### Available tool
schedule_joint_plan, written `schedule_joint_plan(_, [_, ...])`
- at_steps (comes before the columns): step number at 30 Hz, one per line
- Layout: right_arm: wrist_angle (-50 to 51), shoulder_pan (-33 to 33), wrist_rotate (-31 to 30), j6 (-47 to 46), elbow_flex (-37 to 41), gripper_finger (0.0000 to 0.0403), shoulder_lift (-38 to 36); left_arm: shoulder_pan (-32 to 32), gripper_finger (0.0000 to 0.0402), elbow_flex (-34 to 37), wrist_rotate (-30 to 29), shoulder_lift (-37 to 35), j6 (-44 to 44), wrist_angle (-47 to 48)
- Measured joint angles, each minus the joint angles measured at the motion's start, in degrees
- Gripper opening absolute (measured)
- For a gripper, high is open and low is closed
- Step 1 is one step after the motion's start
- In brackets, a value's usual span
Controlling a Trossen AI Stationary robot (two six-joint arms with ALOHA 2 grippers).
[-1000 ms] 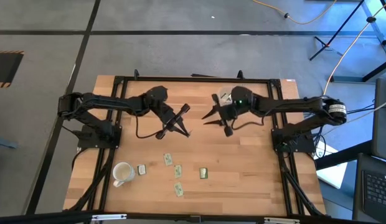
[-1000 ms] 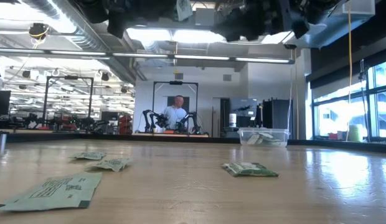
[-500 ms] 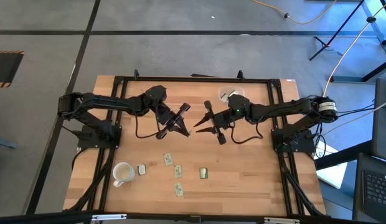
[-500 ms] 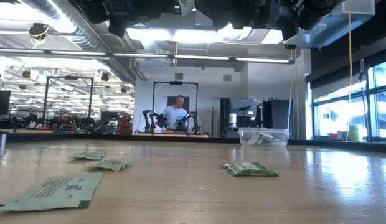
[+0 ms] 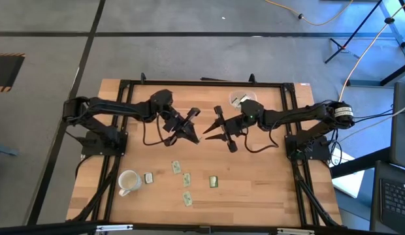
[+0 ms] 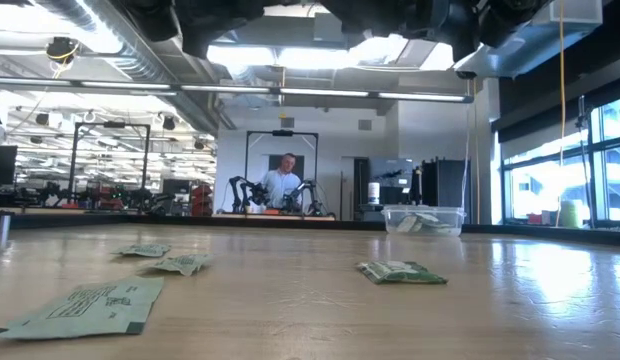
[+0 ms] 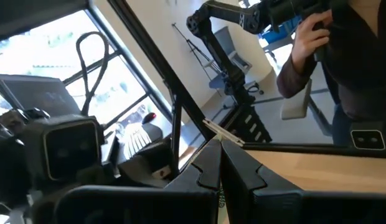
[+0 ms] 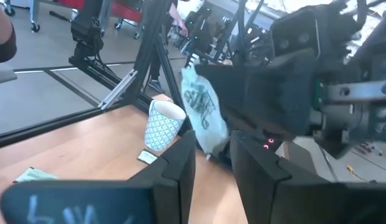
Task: Pick and place Stevia / Truvia into bins
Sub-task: Put the green stevia packet into the transparent container
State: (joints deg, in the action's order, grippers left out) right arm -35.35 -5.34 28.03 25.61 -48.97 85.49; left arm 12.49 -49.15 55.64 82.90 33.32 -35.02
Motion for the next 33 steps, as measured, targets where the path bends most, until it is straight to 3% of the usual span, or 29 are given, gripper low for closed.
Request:
schedule_joint_plan(26, [-0.5, 0.0, 0.1, -4.4, 0.0, 0.0103, 0.0, 0.0, 0.0002, 0.0, -2.1, 2.1, 2.0, -4.0])
schedule_joint_plan(33, [-0.5, 0.0, 0.1, -4.4, 0.0, 0.0061, 0.0, 0.5, 0.0002, 0.0, -3.3, 2.1, 2.0, -3.7])
